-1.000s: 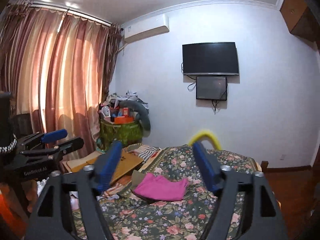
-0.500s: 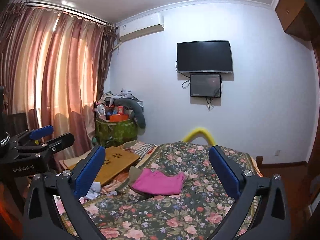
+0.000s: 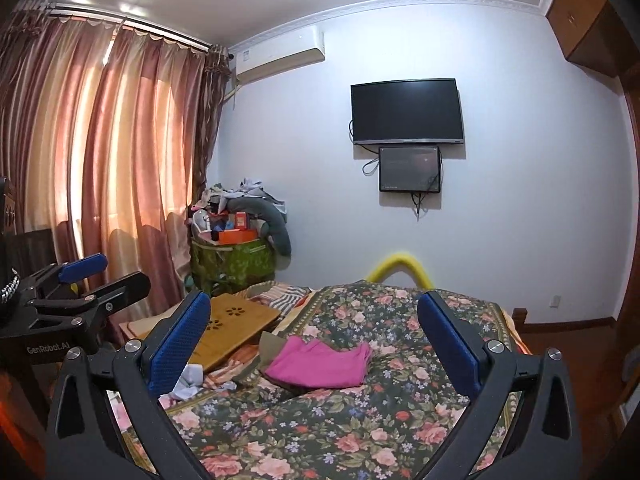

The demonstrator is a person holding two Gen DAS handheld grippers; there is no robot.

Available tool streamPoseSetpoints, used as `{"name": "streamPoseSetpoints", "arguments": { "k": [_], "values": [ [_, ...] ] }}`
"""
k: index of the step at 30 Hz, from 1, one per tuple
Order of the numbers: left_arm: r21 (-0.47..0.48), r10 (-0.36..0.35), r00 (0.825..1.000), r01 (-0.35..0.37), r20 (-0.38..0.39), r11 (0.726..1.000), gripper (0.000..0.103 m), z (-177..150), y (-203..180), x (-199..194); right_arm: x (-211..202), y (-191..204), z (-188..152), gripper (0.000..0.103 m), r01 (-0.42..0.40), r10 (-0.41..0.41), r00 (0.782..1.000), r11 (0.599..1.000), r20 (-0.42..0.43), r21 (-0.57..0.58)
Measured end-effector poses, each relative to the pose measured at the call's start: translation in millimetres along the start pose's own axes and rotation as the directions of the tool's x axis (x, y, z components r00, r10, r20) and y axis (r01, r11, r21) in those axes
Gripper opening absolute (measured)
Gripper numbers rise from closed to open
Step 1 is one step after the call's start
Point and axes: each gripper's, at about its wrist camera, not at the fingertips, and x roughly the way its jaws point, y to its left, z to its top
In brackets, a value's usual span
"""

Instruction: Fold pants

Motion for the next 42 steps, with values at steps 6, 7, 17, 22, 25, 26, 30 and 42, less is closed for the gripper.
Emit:
{"name": "streamPoseSetpoints", "arguments": {
  "k": [6, 7, 17, 22, 25, 26, 30, 42],
  "values": [
    [-0.008, -0.012, 1.000, 0.012, -0.007, 1.000, 0.102, -1.6, 0.0, 0.2, 0.5, -0.4, -0.9, 0.103, 0.005, -0.005, 1.000, 1.000, -0.015, 0.008],
    [-0.009, -0.013, 1.000, 0.013, -0.007, 1.000, 0.102, -1.7, 0.4, -0.1, 0.4, -0.4, -1.5, 0.103, 0.005, -0.005, 1.000, 1.000, -0.016, 0.008],
    [-0.002, -0.014, 1.000, 0.014, -0.011, 1.000, 0.102, -4.2, -0.2, 1.5, -1.4, 1.6, -0.2, 0.103, 0.004, -0.004, 1.000, 1.000, -0.019, 0.007],
    [-0.005, -0.018, 1.000, 0.018, -0.012, 1.000, 0.102, -5.6, -0.3, 1.4, -1.4, 1.2, -0.7, 0.103, 0.005, -0.005, 1.000, 1.000, -0.022, 0.009],
    [-0.004, -0.022, 1.000, 0.022, -0.015, 1.000, 0.103, -5.8, -0.5, 1.7, -2.9, 0.7, -0.2, 0.103, 0.007, -0.006, 1.000, 1.000, -0.022, 0.017],
    [-0.002, -0.023, 1.000, 0.023, -0.017, 1.000, 0.103, -6.1, -1.0, 2.0, -3.2, 0.3, -0.1, 0.103, 0.006, -0.005, 1.000, 1.000, -0.024, 0.020],
    [-0.001, -0.024, 0.999, 0.024, -0.021, 1.000, 0.103, -6.4, -2.7, 2.5, -3.1, -1.3, 0.9, 0.103, 0.009, -0.008, 1.000, 1.000, -0.024, 0.025],
    [-0.003, -0.034, 0.999, 0.034, -0.033, 0.999, 0.103, -7.9, -7.5, 4.1, -5.6, -5.9, 0.5, 0.103, 0.010, -0.009, 1.000, 0.999, -0.015, 0.050]
  ]
}}
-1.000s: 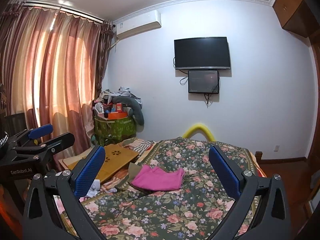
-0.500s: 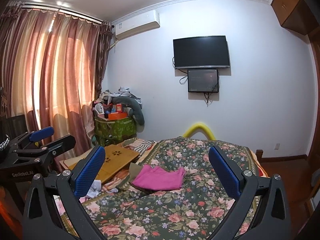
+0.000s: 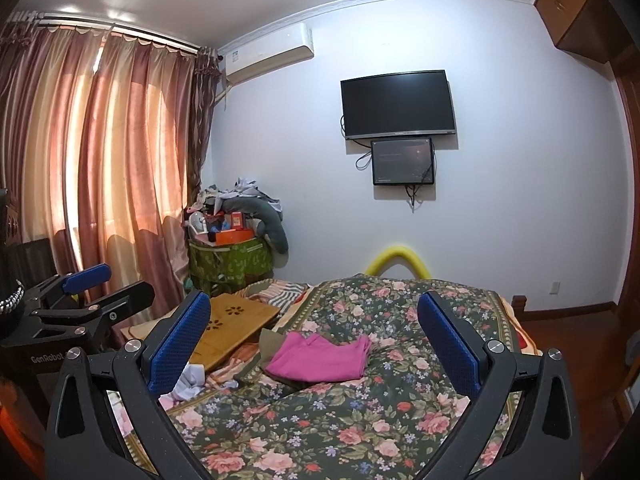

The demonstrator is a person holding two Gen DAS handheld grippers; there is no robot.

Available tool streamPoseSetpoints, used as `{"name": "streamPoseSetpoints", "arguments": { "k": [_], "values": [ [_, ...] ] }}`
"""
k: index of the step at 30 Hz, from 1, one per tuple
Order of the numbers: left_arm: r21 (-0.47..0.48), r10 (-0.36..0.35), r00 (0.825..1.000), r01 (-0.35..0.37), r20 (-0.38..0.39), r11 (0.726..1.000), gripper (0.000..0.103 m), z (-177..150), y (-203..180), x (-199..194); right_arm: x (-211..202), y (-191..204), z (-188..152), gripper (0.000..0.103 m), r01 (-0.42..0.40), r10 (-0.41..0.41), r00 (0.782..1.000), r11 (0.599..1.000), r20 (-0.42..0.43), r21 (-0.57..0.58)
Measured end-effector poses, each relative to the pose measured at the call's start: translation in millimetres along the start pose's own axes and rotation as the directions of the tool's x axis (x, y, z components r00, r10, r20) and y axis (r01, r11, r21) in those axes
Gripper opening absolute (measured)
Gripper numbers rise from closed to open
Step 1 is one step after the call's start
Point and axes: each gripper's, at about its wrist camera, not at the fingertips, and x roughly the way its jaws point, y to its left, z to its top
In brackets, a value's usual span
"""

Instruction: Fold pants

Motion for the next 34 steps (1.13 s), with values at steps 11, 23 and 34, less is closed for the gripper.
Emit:
{"name": "streamPoseSetpoints", "arguments": {
  "k": [11, 23, 34],
  "values": [
    [0.001, -0.010, 1.000, 0.010, -0.009, 1.000, 0.103, -0.8, -3.6, 0.0, -2.2, -1.7, 0.1, 0.103, 0.003, -0.003, 1.000, 1.000, 0.009, 0.009],
    [0.006, -0.026, 0.999, 0.026, -0.022, 1.000, 0.103, -1.6, -7.1, 4.1, -1.8, -4.6, -0.1, 0.103, 0.007, -0.007, 1.000, 1.000, 0.007, 0.022],
    [0.011, -0.037, 0.998, 0.037, -0.042, 0.999, 0.103, -6.3, -8.7, 15.0, 5.0, -6.2, -5.4, 0.103, 0.013, -0.013, 1.000, 0.999, -0.013, 0.031]
  ]
}}
